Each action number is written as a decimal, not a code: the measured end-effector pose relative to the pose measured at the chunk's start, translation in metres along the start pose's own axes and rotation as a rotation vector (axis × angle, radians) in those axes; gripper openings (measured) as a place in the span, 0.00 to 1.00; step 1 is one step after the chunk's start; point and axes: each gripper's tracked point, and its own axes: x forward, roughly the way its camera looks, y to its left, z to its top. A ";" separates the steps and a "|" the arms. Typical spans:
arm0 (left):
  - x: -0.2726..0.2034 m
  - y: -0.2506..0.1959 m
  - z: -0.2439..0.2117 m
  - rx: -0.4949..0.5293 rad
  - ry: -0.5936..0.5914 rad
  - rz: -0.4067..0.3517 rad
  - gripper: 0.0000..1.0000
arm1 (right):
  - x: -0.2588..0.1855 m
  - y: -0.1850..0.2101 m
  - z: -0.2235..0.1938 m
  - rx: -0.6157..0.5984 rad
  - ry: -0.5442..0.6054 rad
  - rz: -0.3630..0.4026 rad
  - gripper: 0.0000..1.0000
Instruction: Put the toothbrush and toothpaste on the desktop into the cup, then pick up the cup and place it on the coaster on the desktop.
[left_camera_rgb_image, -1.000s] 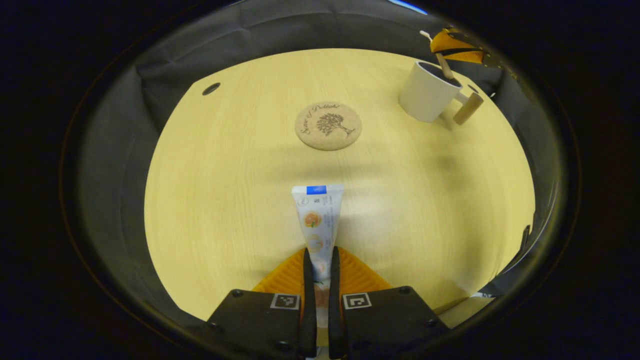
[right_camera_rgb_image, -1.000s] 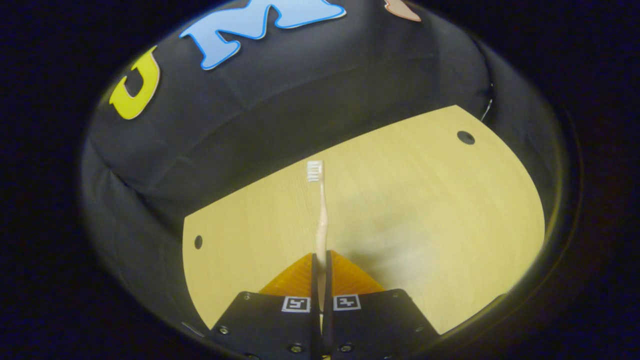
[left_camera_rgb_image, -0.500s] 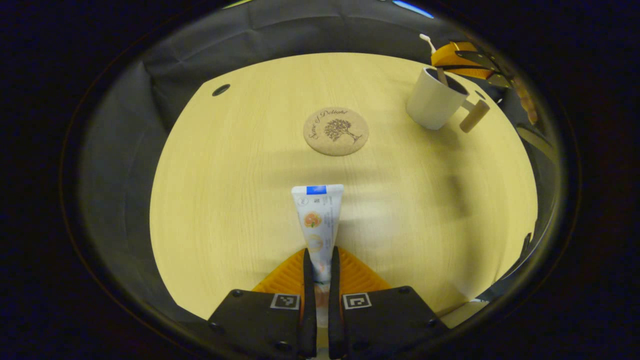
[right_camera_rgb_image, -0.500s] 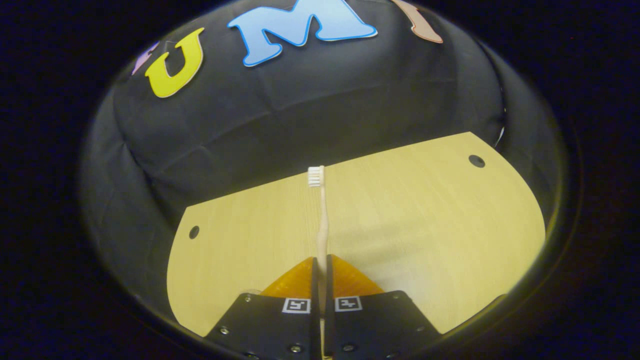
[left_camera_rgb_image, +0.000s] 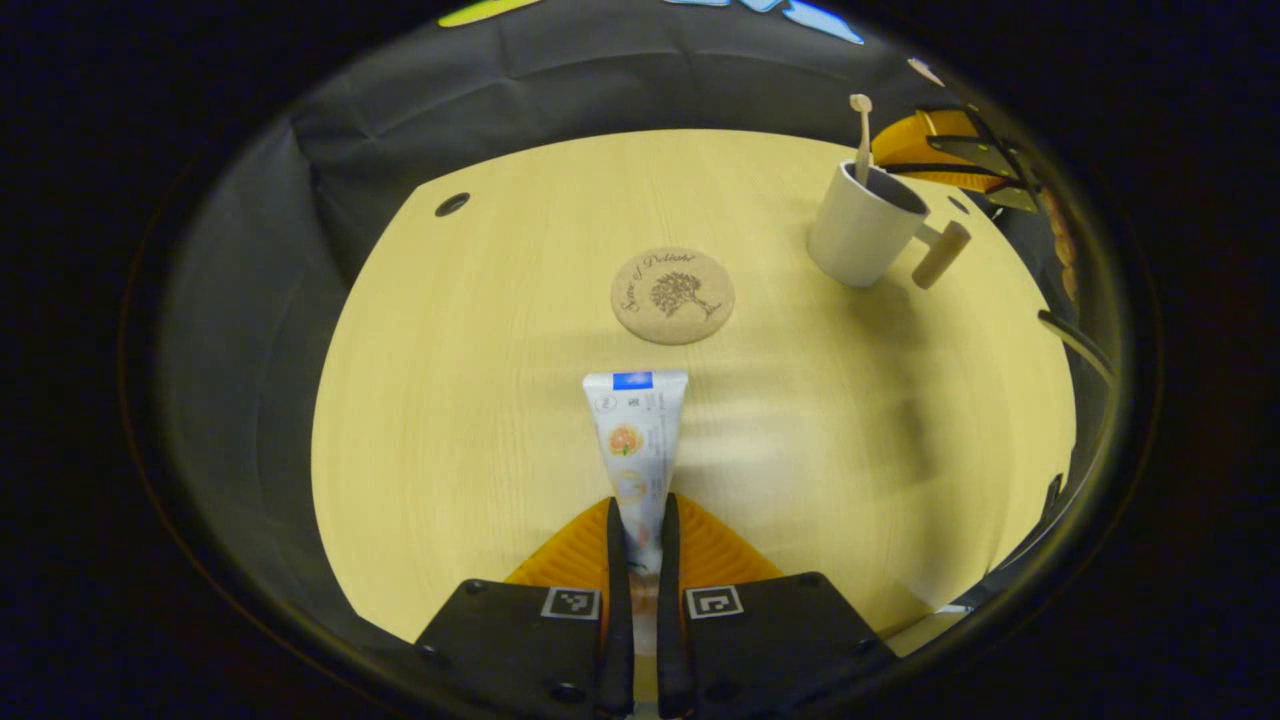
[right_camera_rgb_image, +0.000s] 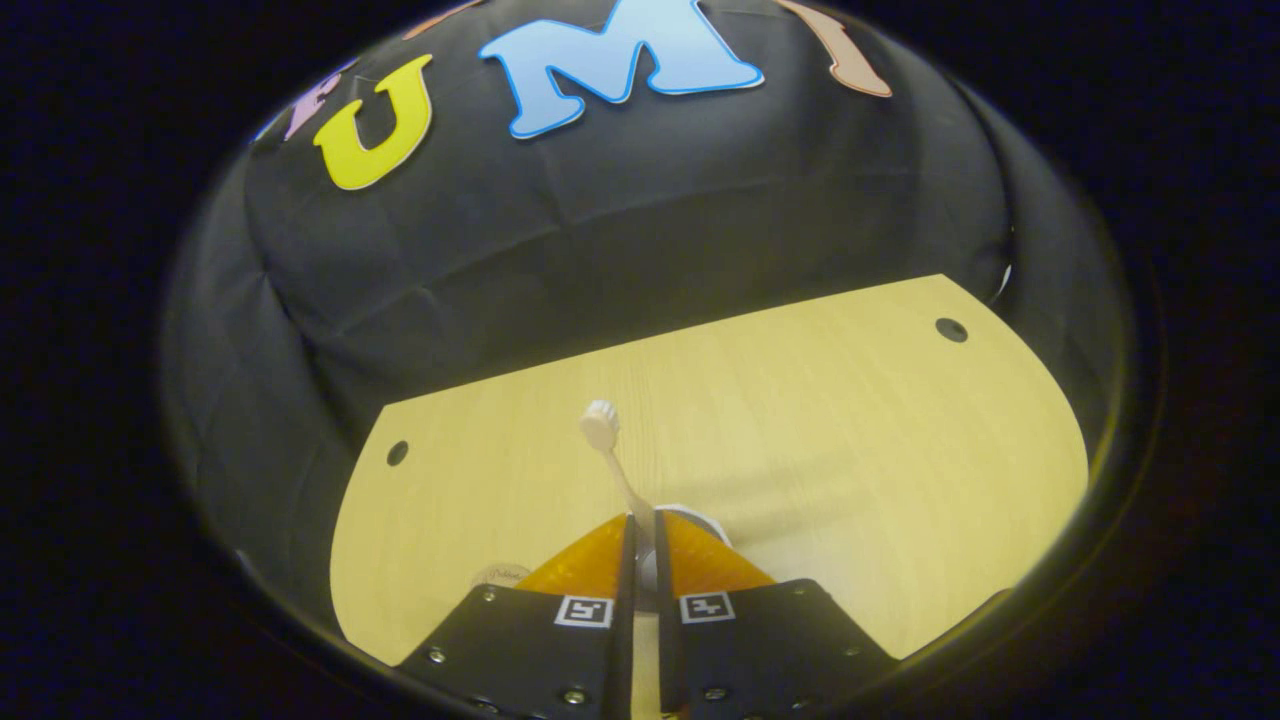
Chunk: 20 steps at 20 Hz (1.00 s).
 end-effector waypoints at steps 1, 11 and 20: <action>-0.001 0.000 0.004 -0.003 -0.005 -0.005 0.17 | -0.004 -0.001 0.000 0.002 -0.003 0.003 0.10; -0.009 -0.042 0.104 0.014 -0.175 -0.102 0.17 | -0.048 -0.043 -0.030 0.029 0.009 -0.046 0.10; -0.026 -0.119 0.193 0.089 -0.345 -0.213 0.17 | -0.096 -0.102 -0.058 0.059 0.023 -0.121 0.10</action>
